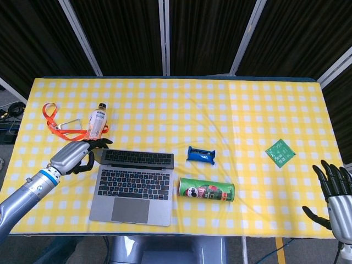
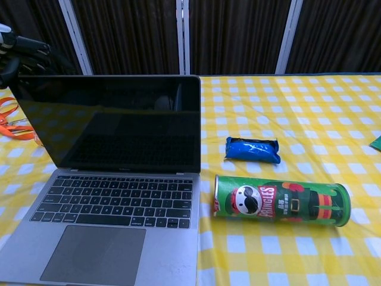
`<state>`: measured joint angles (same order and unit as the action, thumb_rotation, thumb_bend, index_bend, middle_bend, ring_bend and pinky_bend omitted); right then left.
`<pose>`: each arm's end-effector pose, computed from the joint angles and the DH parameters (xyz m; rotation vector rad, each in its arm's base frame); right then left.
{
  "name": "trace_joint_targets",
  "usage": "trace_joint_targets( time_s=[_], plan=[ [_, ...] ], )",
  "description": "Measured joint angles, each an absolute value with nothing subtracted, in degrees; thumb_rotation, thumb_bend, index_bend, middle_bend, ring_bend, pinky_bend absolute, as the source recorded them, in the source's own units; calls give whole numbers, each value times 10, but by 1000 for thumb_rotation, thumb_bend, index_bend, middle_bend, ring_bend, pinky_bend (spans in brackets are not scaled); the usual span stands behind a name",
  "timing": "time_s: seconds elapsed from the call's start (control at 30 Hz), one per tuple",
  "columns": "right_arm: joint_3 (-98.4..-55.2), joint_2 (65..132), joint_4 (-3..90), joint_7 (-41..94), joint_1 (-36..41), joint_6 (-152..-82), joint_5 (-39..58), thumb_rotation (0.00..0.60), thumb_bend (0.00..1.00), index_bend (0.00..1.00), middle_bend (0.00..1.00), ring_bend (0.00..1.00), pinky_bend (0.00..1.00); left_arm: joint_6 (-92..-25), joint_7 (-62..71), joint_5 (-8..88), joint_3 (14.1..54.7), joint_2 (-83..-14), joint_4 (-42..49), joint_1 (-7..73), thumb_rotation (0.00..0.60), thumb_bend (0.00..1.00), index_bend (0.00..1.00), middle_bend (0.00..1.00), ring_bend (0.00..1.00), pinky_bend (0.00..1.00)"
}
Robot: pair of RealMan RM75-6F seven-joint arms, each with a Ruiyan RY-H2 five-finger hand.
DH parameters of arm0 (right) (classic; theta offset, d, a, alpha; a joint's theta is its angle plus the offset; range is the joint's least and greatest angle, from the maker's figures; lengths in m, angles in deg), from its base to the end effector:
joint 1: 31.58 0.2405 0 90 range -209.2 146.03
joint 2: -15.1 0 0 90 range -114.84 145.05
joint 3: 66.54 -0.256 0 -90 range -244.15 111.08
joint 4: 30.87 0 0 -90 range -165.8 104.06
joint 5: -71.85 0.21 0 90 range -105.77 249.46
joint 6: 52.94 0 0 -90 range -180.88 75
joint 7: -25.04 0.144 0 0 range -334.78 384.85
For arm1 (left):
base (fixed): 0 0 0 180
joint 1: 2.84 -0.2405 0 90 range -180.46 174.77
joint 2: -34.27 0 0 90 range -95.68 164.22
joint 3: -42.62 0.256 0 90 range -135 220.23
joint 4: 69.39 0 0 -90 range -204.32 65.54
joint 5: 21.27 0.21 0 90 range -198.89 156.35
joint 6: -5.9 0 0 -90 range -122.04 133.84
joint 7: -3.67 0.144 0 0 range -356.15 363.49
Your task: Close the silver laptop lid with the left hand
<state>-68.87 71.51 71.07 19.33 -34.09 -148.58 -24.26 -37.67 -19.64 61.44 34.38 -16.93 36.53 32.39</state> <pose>-0.2744 -0.1382 0.1994 1.3805 -0.7325 0.9647 -0.1820 0.3014 0.1297 -1.8874 -1.3780 -0.9706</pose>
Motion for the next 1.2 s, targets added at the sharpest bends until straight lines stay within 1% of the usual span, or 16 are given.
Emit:
trace_joint_targets(
  time_s=[0.23, 0.47, 0.57, 0.73, 0.8, 0.9, 1.07, 1.2],
  plan=[
    [-689, 714, 711, 194, -342, -1488, -244, 600, 0, 0, 0, 0, 0, -379, -225, 641, 357, -156, 376, 322, 600, 1000, 174, 294, 262, 259],
    [-688, 715, 712, 192, -342, -1489, -245, 600, 0, 0, 0, 0, 0, -396, -262, 702, 385, -138, 383, 314, 600, 1000, 181, 295, 262, 259],
    [-688, 715, 713, 191, -342, -1489, -245, 600, 0, 0, 0, 0, 0, -416, -274, 736, 401, -135, 382, 307, 600, 1000, 182, 295, 262, 259],
    [-687, 715, 714, 190, -343, -1491, -248, 600, 0, 0, 0, 0, 0, -447, -296, 801, 442, -130, 372, 296, 600, 1000, 182, 295, 262, 259],
    [-687, 715, 715, 191, -344, -1494, -249, 600, 0, 0, 0, 0, 0, -460, -301, 821, 459, -129, 367, 293, 600, 1000, 182, 295, 262, 259],
    [-687, 714, 715, 193, -345, -1495, -249, 600, 0, 0, 0, 0, 0, -474, -301, 836, 473, -129, 363, 289, 600, 1000, 182, 294, 262, 259],
    [-687, 713, 716, 194, -345, -1497, -251, 600, 0, 0, 0, 0, 0, -468, -284, 853, 492, -140, 366, 292, 600, 1000, 182, 294, 262, 258],
    [-686, 713, 716, 195, -345, -1496, -251, 600, 0, 0, 0, 0, 0, -466, -264, 860, 501, -155, 366, 293, 600, 1000, 181, 263, 262, 251]
  ],
)
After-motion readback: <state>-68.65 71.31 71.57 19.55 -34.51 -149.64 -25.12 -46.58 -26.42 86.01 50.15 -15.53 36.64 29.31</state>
